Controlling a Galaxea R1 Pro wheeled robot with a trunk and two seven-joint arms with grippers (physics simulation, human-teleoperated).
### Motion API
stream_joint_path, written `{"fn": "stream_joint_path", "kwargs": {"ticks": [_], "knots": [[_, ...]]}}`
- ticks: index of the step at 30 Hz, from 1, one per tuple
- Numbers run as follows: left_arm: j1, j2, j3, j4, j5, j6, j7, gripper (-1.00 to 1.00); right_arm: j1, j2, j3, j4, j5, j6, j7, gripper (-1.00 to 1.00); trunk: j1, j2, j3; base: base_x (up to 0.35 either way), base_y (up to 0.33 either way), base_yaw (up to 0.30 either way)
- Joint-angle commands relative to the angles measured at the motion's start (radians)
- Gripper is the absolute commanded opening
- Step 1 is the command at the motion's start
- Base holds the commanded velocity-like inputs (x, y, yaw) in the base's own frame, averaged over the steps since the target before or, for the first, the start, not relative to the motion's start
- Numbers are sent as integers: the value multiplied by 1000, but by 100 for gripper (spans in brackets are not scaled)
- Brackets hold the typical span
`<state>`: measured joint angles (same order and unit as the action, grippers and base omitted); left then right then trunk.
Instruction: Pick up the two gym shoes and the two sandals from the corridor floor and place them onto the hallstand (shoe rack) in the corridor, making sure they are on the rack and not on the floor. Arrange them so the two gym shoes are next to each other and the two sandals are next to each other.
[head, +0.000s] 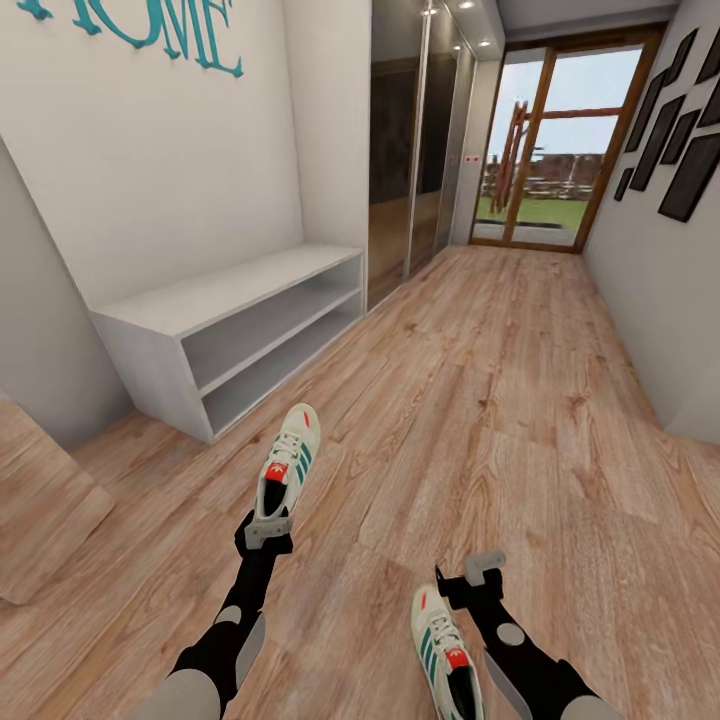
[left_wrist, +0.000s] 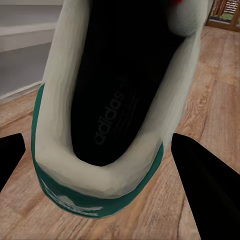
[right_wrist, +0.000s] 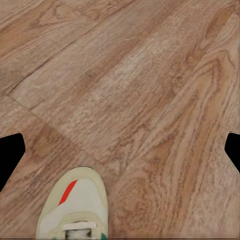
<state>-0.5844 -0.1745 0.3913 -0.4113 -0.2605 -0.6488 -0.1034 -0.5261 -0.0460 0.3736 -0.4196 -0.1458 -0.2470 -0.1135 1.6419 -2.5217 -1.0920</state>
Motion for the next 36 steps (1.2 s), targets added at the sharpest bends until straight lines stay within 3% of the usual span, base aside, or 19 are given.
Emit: {"fn": "stream_joint_path", "kwargs": {"ticks": [1, 6, 11, 13, 14, 18, 36], "knots": [[0, 0, 0, 0, 0, 0, 1, -100, 0, 0, 0, 6, 0, 0, 0, 100, 0, 0, 0, 0, 0, 3], [0, 0, -1, -3, 0, 1, 1, -100, 0, -3, -1, 18, 1, 0, -6, 100, 0, 0, 0, 0, 0, 1], [0, 0, 1, -4, -1, 1, 1, -100, 1, -25, -2, 62, 1, -1, -17, 100, 0, 0, 0, 0, 0, 0], [0, 0, 1, -4, -1, 1, 1, -100, 1, -41, -2, 123, 0, -4, -18, 100, 0, 0, 0, 0, 0, 0], [0, 0, 1, -4, -2, 1, 1, -100, 1, -53, -3, 202, -2, -32, -19, 100, 0, 0, 0, 0, 0, 0], [0, 0, 1, -5, -2, 1, 2, -100, 1, -59, -4, 249, -2, -79, -21, 100, 0, 0, 0, 0, 0, 0], [0, 0, 1, -4, -1, 1, 2, -100, 1, -59, -5, 263, -4, -91, -21, 100, 0, 0, -4, 0, 0, 0]]}}
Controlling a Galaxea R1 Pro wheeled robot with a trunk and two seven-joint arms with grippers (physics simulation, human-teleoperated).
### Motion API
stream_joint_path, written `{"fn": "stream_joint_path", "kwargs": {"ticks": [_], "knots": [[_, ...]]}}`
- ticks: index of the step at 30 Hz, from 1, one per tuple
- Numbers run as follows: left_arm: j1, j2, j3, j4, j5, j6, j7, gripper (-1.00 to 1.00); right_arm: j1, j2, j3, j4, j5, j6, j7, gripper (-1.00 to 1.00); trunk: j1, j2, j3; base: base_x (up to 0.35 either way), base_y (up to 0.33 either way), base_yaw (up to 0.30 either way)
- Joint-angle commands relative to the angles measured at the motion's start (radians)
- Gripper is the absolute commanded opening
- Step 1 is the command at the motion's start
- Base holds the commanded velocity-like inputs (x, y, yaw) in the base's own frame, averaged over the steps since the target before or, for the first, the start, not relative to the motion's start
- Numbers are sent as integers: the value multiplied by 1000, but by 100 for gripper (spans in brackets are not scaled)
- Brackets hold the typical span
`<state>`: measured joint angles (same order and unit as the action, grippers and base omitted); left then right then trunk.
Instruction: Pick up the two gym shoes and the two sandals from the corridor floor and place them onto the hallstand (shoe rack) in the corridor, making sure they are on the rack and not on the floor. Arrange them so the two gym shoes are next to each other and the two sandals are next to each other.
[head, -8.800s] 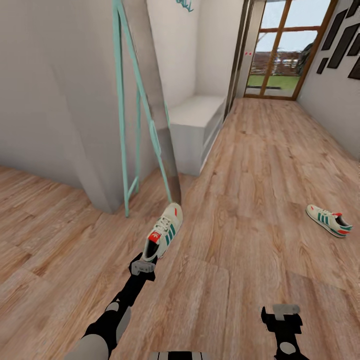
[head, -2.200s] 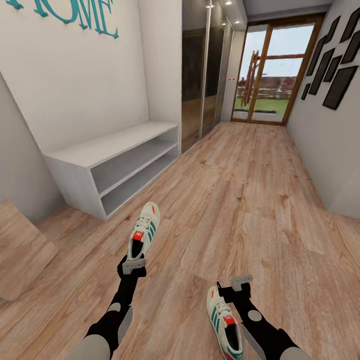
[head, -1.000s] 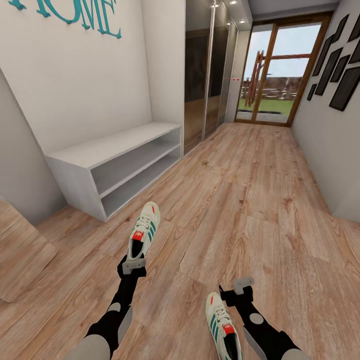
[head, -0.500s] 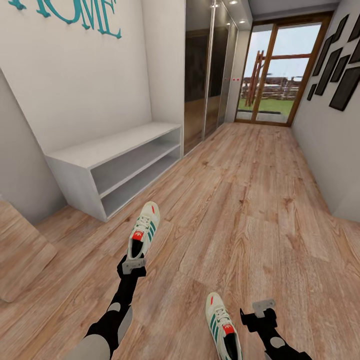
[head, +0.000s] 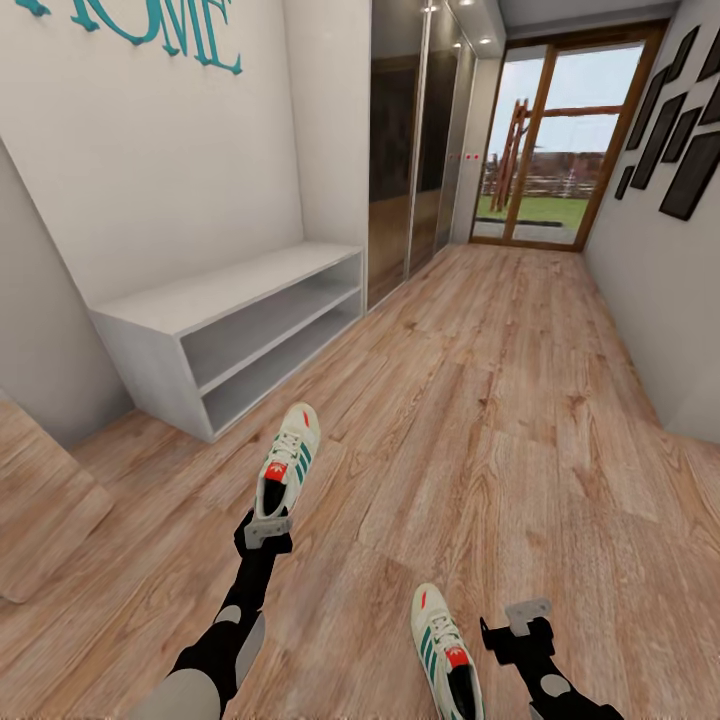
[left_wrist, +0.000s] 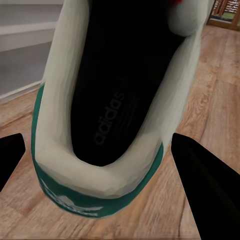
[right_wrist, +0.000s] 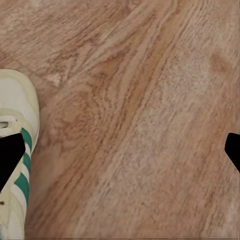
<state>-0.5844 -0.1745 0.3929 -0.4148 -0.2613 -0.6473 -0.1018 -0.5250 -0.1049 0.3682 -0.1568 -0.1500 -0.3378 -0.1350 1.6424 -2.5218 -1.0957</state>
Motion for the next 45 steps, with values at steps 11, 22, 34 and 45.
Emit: {"fn": "stream_joint_path", "kwargs": {"ticks": [11, 22, 34, 45], "knots": [[0, 0, -13, -208, 2, 1, 1, -100, 0, 1, 1, 2, 0, 0, 1, 100, 2, -1, -16, 0, 0, 0], [0, 0, -16, -275, 4, 3, 2, -100, 2, 137, 3, 50, 1, 0, 6, 100, 5, -3, -43, 0, 0, 0], [0, 0, -17, -256, 4, 3, 2, -100, 3, 148, 1, 86, -2, -1, 10, 100, 7, -4, -62, 0, 0, 0], [0, 0, -17, -256, 4, 3, 2, -100, 3, 137, -1, 113, -5, -48, 9, 100, 9, -5, -77, 0, 0, 0]]}}
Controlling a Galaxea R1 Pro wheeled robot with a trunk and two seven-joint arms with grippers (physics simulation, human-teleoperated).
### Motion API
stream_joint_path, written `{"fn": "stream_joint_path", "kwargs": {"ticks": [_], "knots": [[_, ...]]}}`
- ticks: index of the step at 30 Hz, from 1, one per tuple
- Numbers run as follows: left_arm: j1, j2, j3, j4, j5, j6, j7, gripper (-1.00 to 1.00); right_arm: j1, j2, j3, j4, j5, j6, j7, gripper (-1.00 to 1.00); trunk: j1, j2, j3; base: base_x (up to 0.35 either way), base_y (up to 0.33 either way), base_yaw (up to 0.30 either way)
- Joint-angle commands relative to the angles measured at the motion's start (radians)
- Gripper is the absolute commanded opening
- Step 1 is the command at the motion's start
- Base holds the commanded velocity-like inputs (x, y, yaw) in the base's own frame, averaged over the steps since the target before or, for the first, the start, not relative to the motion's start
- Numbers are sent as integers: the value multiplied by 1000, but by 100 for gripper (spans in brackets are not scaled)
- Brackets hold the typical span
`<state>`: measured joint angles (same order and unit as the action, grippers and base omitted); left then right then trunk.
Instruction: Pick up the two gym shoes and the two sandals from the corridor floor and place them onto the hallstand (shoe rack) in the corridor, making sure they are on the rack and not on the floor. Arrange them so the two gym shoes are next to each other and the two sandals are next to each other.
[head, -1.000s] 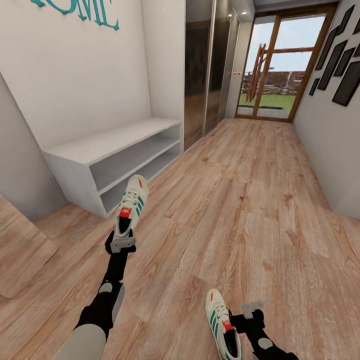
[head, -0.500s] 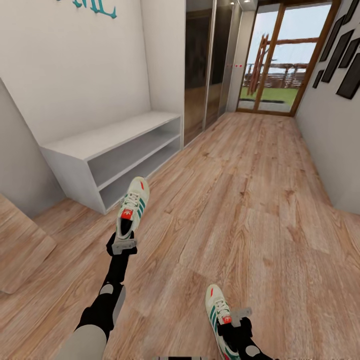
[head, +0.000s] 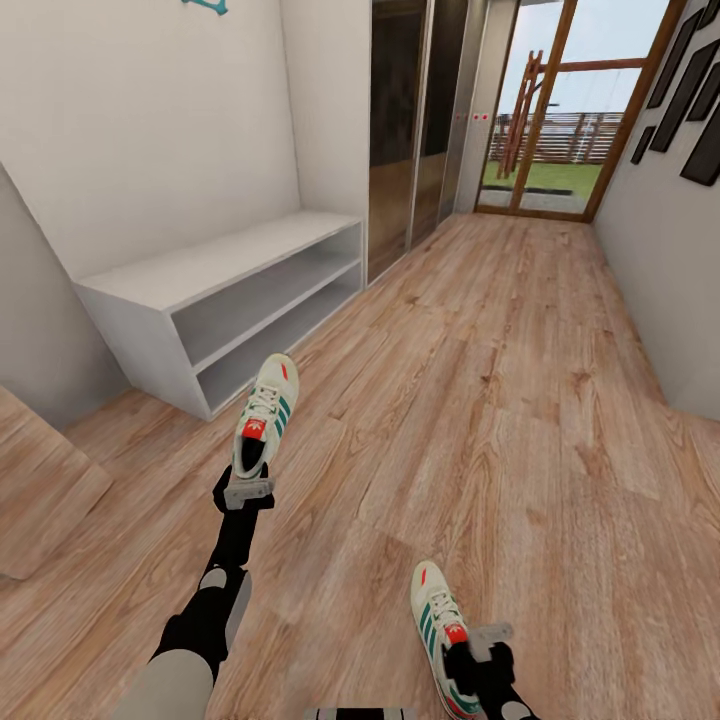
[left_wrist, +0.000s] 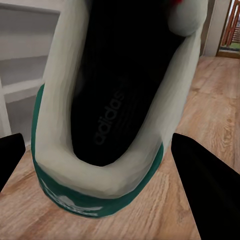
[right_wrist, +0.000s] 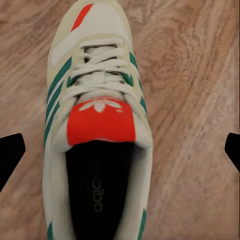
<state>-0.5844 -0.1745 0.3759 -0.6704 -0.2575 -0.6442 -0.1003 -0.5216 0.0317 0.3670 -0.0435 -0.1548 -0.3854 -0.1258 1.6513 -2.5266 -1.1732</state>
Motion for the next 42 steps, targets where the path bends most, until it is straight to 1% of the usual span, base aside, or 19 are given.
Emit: {"fn": "stream_joint_path", "kwargs": {"ticks": [1, 2, 3, 5, 8, 13, 18, 22, 28, 35, 37, 42], "knots": [[0, 0, 0, 0, 0, 0, 1, -100, 0, -1, 0, 1, 0, -2, 0, 100, 0, 0, 0, 0, 0, 0], [0, 0, 0, 0, 0, 0, 1, -100, 0, -2, 1, 1, 0, -3, 0, 100, 0, 0, 0, 0, 0, 0], [0, 0, -5, 0, 0, 0, 0, -100, 0, -2, 2, 3, 0, -4, 0, 100, 0, 0, -4, 0, 0, 0], [0, 0, -15, 0, 0, 0, 0, -100, 0, -1, 2, 3, 0, -4, 0, 100, 0, 0, -4, 0, 0, 0], [0, 0, -39, 0, 0, 0, 1, -100, 1, 1, 3, 4, 0, -4, 0, 100, 0, 0, -4, 0, 0, 0], [0, 0, -50, 1, 0, 0, 1, -100, 3, 6, 4, 5, 1, -4, 1, 100, 0, 0, -4, 0, 0, 0], [0, 0, -53, 1, 0, 0, 1, -100, 7, 11, 4, 5, 1, -3, 1, 100, 0, 0, -4, 0, 0, 0], [0, 0, -53, 2, 0, 0, 1, -100, 9, 12, 4, 5, 1, -3, 1, 100, 2, -1, -19, 0, 0, 0], [0, 0, -54, 2, 0, 0, 1, -100, 10, 13, 4, 5, 1, -3, 1, 100, 2, -1, -19, 0, 0, 0], [0, 0, -54, 3, 0, 0, 1, -100, 11, 13, 4, 5, 1, -3, 2, 100, 4, -2, -39, 0, 0, 0], [0, 0, -54, 3, 0, 0, 1, -100, 11, 13, 4, 5, 2, -2, 2, 100, 4, -2, -39, 0, 0, 0], [0, 0, -54, 3, 0, 0, 1, -100, 11, 13, 4, 5, 1, -2, 2, 100, 7, -4, -58, 0, 0, 0]]}}
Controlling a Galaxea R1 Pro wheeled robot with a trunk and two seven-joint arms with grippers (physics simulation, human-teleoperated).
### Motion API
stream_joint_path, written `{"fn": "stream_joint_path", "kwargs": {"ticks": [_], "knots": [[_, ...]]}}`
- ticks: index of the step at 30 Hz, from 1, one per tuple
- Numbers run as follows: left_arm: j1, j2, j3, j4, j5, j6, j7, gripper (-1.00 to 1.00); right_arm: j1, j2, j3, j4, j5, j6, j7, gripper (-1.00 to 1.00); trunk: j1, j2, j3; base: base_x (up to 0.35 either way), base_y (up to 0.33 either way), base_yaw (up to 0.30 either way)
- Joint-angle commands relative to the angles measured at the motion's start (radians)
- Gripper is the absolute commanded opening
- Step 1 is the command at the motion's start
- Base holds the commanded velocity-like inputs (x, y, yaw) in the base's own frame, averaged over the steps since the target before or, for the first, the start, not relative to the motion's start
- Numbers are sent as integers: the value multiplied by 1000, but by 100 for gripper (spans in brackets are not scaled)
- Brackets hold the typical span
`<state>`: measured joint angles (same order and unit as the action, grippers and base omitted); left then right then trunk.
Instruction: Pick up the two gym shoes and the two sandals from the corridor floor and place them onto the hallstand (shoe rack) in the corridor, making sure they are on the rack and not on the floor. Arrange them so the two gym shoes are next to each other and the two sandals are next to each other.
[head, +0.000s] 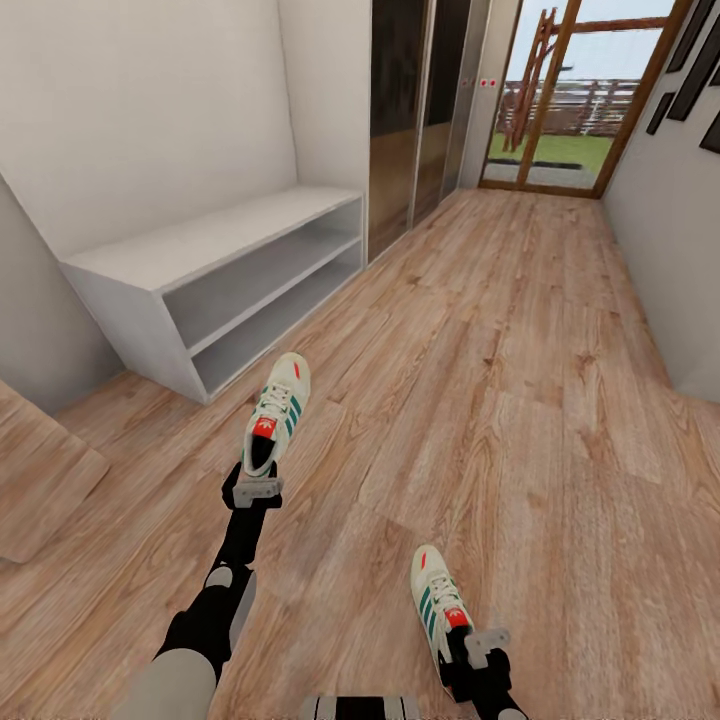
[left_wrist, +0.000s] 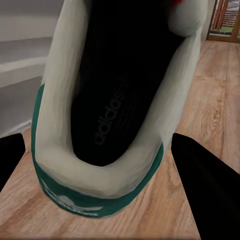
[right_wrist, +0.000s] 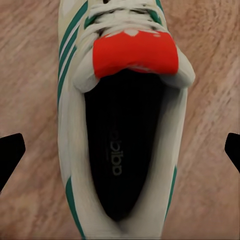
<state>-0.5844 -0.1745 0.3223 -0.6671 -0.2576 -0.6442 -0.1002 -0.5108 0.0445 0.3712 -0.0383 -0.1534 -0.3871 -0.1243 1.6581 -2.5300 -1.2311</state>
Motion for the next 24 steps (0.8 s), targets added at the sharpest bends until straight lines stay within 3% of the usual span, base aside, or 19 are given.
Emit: {"fn": "stream_joint_path", "kwargs": {"ticks": [1, 12, 24], "knots": [[0, 0, 0, 0, 0, 0, 1, -100, 0, 0, 0, 0, 0, 0, 0, 100, 0, 0, -4, 0, 0, 0], [0, 0, 0, 0, 0, 0, 1, -100, 0, 0, 0, 0, 0, 1, 0, 100, 4, -2, -35, 0, 0, 0], [0, 0, 0, 0, 0, 0, 0, -100, 0, 0, 0, 0, 0, 1, 0, 100, 5, -3, -43, 0, 0, 0]]}}
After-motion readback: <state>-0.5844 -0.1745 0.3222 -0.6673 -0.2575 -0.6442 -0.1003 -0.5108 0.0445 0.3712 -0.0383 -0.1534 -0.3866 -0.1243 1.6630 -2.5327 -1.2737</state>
